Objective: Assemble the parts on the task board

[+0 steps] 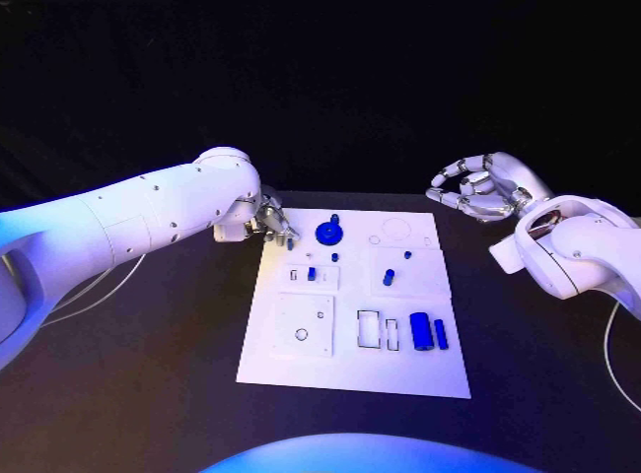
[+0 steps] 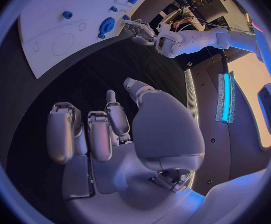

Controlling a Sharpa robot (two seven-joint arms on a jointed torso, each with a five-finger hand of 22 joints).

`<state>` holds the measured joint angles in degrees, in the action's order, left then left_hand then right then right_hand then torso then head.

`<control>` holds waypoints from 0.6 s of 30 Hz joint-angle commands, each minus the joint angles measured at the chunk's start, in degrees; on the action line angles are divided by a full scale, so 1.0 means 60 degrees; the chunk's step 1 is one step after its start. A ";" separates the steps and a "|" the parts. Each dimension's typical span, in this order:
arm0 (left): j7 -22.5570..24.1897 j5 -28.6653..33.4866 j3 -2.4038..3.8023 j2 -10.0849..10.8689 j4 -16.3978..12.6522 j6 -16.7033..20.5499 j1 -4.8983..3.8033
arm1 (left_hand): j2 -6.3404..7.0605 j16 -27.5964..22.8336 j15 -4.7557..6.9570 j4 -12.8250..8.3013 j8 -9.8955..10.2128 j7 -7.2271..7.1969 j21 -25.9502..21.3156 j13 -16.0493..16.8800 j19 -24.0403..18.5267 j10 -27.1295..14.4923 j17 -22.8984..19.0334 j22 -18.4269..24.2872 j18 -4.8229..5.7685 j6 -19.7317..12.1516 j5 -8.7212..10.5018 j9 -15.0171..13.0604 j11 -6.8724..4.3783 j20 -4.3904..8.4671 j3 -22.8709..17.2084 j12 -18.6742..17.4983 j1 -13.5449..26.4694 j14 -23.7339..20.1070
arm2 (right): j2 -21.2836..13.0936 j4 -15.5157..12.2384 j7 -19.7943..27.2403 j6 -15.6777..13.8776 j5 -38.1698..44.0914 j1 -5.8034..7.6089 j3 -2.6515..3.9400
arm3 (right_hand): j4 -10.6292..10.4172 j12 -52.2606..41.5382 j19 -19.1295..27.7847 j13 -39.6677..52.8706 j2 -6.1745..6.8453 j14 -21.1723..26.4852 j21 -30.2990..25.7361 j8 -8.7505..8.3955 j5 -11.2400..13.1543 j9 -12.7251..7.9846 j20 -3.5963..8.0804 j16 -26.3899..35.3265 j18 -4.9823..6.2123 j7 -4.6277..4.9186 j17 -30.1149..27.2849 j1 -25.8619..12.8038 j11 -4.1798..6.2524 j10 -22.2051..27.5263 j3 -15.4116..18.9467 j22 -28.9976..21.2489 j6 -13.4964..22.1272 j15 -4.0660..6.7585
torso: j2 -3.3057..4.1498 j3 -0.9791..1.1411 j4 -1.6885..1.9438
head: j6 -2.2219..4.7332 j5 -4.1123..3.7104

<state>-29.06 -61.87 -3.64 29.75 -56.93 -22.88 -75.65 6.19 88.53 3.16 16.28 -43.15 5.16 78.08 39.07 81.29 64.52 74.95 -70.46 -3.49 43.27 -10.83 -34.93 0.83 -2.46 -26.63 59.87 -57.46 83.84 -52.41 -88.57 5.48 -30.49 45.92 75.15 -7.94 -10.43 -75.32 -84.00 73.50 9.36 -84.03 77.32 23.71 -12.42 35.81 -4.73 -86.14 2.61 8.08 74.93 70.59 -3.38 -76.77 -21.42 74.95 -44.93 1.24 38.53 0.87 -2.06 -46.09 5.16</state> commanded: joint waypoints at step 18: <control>0.0119 0.0331 -0.0003 -0.0040 -0.0020 -0.0128 0.0004 | -0.0081 0.0072 -0.0056 -0.0125 0.0031 -0.0001 0.0063 0.0016 0.0062 0.0095 0.2264 -0.0054 -0.0102 0.0097 -0.0013 0.0051 0.0000 -0.0022 -0.0050 0.0105 -0.0593 0.0938 | 0.0036 0.0013 0.0064 0.0146 0.0047 -0.0005 0.0000 | -0.0045 0.0016 -0.0057 0.0007 -0.0030 -0.0646 -0.0063 0.0039 -0.0043 0.0002 0.0038 0.0045 0.0170 -0.0012 0.1028 -0.0092 0.0039 -0.0003 0.0005 0.0055 0.0052 0.0003 | 0.0005 0.0005 0.0001 | -0.0067 0.0003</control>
<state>-28.93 -60.58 -3.67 29.64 -56.95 -22.92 -75.62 5.72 88.79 3.16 15.87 -43.15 5.09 78.18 39.11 81.29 64.53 74.93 -70.78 -3.49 43.32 -10.83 -34.68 0.84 -2.46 -27.04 60.25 -60.49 83.84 -52.25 -88.49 5.48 -30.41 45.92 75.14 -7.94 -10.43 -75.32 -84.00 73.50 9.36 -84.03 77.32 23.71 -12.42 35.80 -4.73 -86.14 2.60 8.08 74.92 70.59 -3.38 -76.77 -21.42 74.93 -44.93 1.24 38.54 0.90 -2.03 -46.45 5.15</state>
